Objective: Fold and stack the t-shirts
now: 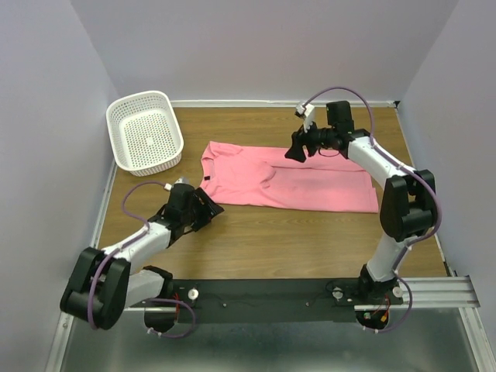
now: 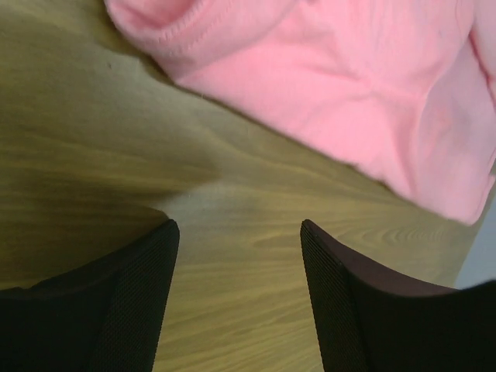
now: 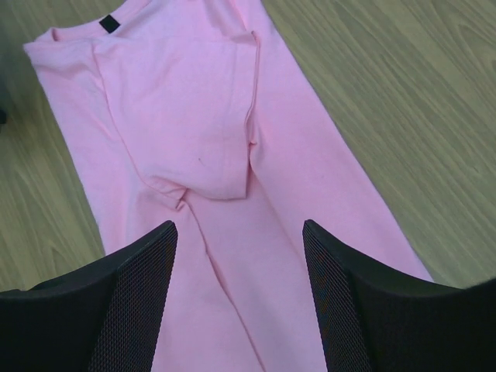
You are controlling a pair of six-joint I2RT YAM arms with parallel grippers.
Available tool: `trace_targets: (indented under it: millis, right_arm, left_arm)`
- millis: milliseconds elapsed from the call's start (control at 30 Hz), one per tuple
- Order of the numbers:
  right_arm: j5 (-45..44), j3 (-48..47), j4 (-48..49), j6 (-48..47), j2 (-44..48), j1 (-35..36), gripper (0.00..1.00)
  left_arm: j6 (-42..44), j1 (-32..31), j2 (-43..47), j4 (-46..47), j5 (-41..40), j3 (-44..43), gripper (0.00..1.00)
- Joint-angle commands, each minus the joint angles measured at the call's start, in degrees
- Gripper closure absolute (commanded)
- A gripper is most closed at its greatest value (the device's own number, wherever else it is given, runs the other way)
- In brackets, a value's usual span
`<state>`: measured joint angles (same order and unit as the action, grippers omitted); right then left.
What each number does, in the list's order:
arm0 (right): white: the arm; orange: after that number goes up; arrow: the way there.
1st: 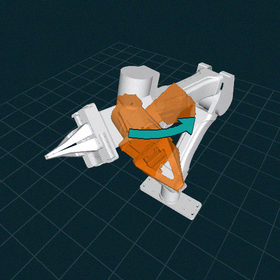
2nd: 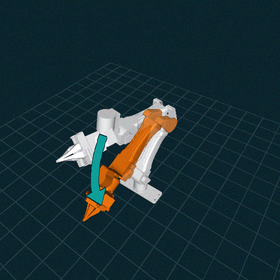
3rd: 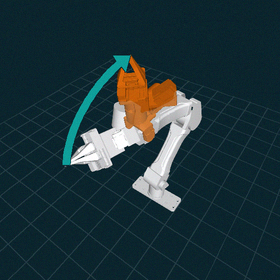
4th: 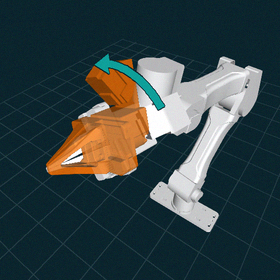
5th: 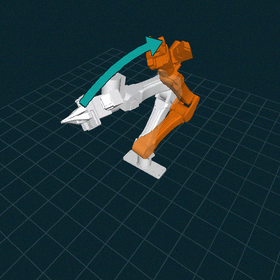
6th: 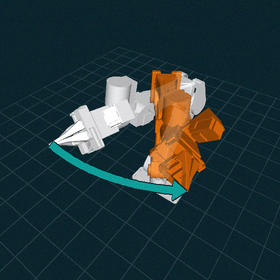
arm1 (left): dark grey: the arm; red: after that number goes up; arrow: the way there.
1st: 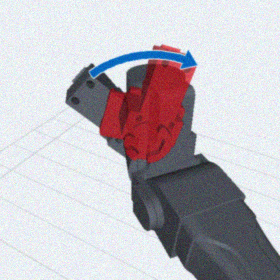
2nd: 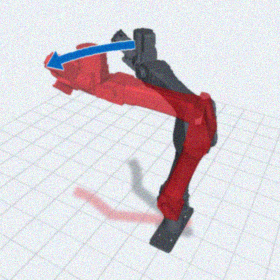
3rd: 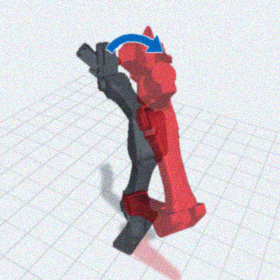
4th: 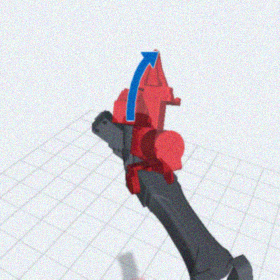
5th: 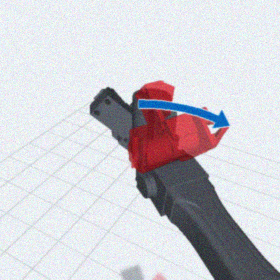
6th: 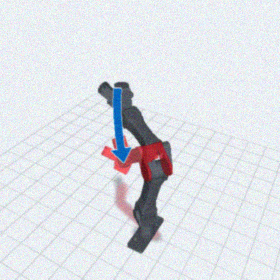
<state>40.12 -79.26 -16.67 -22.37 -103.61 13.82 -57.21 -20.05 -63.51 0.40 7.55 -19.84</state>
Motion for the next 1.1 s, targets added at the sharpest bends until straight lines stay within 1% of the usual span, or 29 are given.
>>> trace_targets:
  millis: [0, 33, 67, 100, 133, 200, 233, 267, 300, 333, 367, 400, 433, 467, 500, 533, 567, 600, 667, 700, 733, 833, 933, 1033, 1067]
  right_arm:
    - [4.27, 0.69, -1.26, 1.36, -1.33, 0.24, 0.27]
    - [4.61, 0.6, -1.35, 1.45, -1.59, 0.24, 0.27]
    - [4.62, 0.6, -1.35, 1.45, -1.59, 0.24, 0.27]
    - [4.79, 0.6, -1.26, 1.45, -1.68, 0.24, 0.26]
    - [5.14, 0.52, -1.26, 1.45, -2.03, 0.24, 0.26]
    - [6.64, -0.45, -1.26, 1.97, -3.43, 0.32, 0.26]
    - [7.07, -2.89, -1.35, 2.68, -4.74, 0.5, 0.26]
    - [7.69, -5.09, -1.35, 4.34, -8.41, 0.76, 0.26]
    - [7.69, -7.11, -1.79, 5.14, -10.45, 1.37, 0.26]
    - [7.52, -9.31, -2.31, 5.75, -12.56, 1.73, 0.26]
    - [7.17, -15.51, -3.1, 6.46, -17.8, 2.34, 0.25]
    - [6.56, -18.7, -5.28, 6.81, -20.2, 3.57, 0.25]
    - [6.12, -22.48, -6.26, 7.25, -23.18, 4.19, 0.25]
    - [5.07, -28.69, -7.06, 8.47, -25.56, 4.8, 0.25]
    - [4.27, -32.06, -7.59, 9.27, -30.28, 5.5, 0.25]
    - [3.31, -34.79, -8.2, 10.06, -32.33, 6.9, 0.25]
    - [0.52, -37.08, -8.29, 11.81, -34.01, 7.53, 0.24]
    - [-1.34, -41.89, -8.21, 12.69, -37.59, 8.58, 0.23]
    - [-6.08, -46.66, -8.29, 16.11, -41.04, 9.37, 0.23]
    - [-6.37, -49.82, -8.3, 16.91, -42.27, 9.47, 0.22]
    - [-6.63, -51.59, -8.3, 17.7, -44.98, 9.55, 0.22]
    - [-6.98, -54.41, -8.3, 19.2, -47.99, 9.64, 0.22]
    - [-6.72, -54.16, -8.38, 19.47, -49.05, 9.73, 0.24]
    - [-4.97, -51.44, -8.38, 18.77, -48.79, 9.9, 0.3]
    - [-4.44, -49.34, -8.47, 18.16, -48.09, 9.99, 0.34]
  left_arm:
    - [-8.35, -0.34, -7.66, 1.09, -7.11, -3.36, 0.28]
    - [-8.18, -0.42, -11.6, 1.79, -7.11, -4.67, 0.29]
    - [-8.88, -0.42, -13.38, 1.88, -9.46, -5.38, 0.29]
    - [-8.19, -0.42, -16.53, 2.23, -9.4, -6.17, 0.32]
    - [-7.05, -0.42, -17.78, 2.75, -9.05, -8.01, 0.37]
    - [-3.2, -0.42, -19.54, 2.41, -8.26, -9.6, 0.38]
    - [-1.08, -0.42, -19.38, 2.06, -8.17, -11.09, 0.39]
    - [0.51, -0.42, -17.81, 1.36, -7.99, -11.45, 0.37]
    - [3.31, -0.42, -16.4, 1.27, -7.99, -11.63, 0.36]
    - [4.38, -0.42, -14.39, 1.18, -7.9, -11.28, 0.35]
    - [5.17, -0.42, -9.32, 1.7, -7.82, -10.58, 0.32]
    - [6.66, -0.42, -6.4, 2.05, -7.82, -8.92, 0.31]
    - [7.02, -0.42, -3.32, 2.49, -7.9, -7.77, 0.29]
    - [7.29, -0.34, -0.16, 3.19, -7.82, -6.72, 0.28]
    - [7.29, -0.25, 2.74, 3.55, -7.82, -5.75, 0.27]
    - [7.03, -0.07, 8.52, 4.07, -5.55, -3.65, 0.27]
    - [6.76, 0.19, 11.18, 4.17, -5.18, -2.76, 0.27]
    - [6.41, 0.19, 15.82, 4.25, -4.83, -1.1, 0.27]
    - [5.71, 0.28, 19.81, 4.34, -3.43, 0.23, 0.27]
    - [5.45, 0.45, 22.96, 4.17, -3.07, 0.76, 0.27]
    - [5.44, 0.37, 24.21, 3.9, -2.9, 1.37, 0.27]
    - [5.62, 0.45, 27.11, 2.06, -2.63, 1.82, 0.27]
    - [5.71, 0.63, 27.73, 1.09, -1.84, 2.08, 0.27]
    - [5.88, 0.63, 27.65, 1.09, -1.31, 2.34, 0.27]
    - [5.97, 0.63, 27.56, 1.09, -1.22, 2.34, 0.27]
